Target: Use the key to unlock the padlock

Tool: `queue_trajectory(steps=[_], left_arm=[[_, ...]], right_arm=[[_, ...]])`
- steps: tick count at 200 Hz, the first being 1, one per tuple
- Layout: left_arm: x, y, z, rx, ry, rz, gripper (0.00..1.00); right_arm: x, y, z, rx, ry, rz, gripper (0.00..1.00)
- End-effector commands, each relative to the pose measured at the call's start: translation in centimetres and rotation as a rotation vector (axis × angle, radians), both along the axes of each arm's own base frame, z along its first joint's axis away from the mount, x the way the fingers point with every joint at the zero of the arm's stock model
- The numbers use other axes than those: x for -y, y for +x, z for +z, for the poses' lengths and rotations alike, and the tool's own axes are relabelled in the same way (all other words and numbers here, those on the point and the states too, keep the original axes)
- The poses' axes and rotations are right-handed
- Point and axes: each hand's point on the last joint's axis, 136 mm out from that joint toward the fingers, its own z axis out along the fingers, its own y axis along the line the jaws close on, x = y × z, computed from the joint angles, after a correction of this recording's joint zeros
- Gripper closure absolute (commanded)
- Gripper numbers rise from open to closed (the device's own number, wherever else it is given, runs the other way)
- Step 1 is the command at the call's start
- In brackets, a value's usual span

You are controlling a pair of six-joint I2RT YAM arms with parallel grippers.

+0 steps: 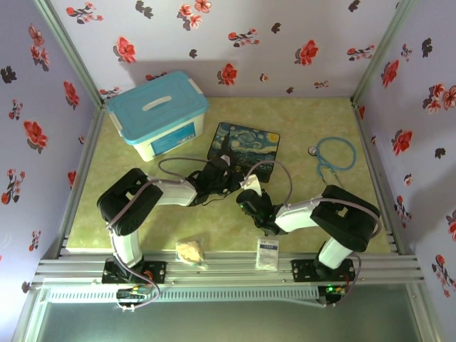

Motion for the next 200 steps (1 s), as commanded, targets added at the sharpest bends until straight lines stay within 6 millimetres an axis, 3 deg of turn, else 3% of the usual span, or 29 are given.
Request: queue_trajectory(steps=[1, 19, 57, 97, 111, 136, 157, 176, 200], left_arm=[[2.1, -1.5, 3.5, 0.043, -0.103, -0.072, 1.0], [2.0, -1.6, 3.6, 0.044, -0.106, -0.073, 1.0], [1.7, -1.7, 3.2, 0.04, -0.106, -0.071, 1.0], [1.1, -1.5, 2.8, 0.038, -0.085, -0.067, 1.0], [0.9, -1.3, 2.5, 0.038, -0.074, -0.055, 1.0], [0.7, -0.4, 2.7, 0.041, -0.066, -0.034, 1.0], [0.6, 0.4, 3.1, 0.049, -0.049, -0.021, 1.0], [0.7, 0.8, 3.5, 0.053, -0.043, -0.022, 1.0], [0.6, 0.8, 3.7, 0.057, -0.03, -0.028, 1.0]], right_arm=[[-2.9, 0.9, 2.7, 0.004, 0.209, 0.04, 0.81], [-1.4, 1.3, 1.9, -0.046, 0.328, 0.028, 0.84], [-1.2, 0.5, 1.5, -0.195, 0.569, 0.169, 0.85], [0.1, 0.1, 0.9, -0.257, 0.688, 0.201, 0.84], [0.5, 0.0, 0.0, -0.274, 0.63, 0.173, 0.77], [2.5, -0.5, -1.6, -0.246, 0.346, 0.061, 0.72], [4.4, -0.5, -1.4, -0.2, 0.229, -0.001, 0.71], [5.8, -0.5, -0.6, -0.122, 0.145, -0.036, 0.63], [6.2, -0.7, 0.3, 0.007, 0.078, 0.021, 0.56]])
